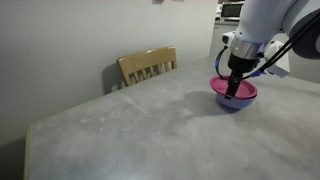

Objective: Put the pink lid on the table

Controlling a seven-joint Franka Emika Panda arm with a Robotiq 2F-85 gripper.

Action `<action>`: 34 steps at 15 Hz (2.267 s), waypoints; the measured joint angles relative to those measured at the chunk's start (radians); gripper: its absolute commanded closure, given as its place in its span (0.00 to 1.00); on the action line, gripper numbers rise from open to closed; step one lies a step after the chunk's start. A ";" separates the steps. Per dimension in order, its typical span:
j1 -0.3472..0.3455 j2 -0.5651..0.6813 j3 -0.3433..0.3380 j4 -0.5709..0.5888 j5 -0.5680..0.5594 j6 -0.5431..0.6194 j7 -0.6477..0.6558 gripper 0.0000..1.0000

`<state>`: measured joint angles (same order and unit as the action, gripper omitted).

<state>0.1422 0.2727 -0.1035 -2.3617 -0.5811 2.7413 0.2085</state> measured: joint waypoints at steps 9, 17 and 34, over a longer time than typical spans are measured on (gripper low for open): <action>0.013 0.016 0.008 0.022 0.002 -0.042 0.003 0.00; 0.013 0.050 0.008 0.026 0.005 -0.043 0.005 0.48; 0.016 0.048 0.008 0.073 0.005 -0.078 0.004 0.97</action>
<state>0.1580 0.3205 -0.0955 -2.2888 -0.5756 2.6629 0.2128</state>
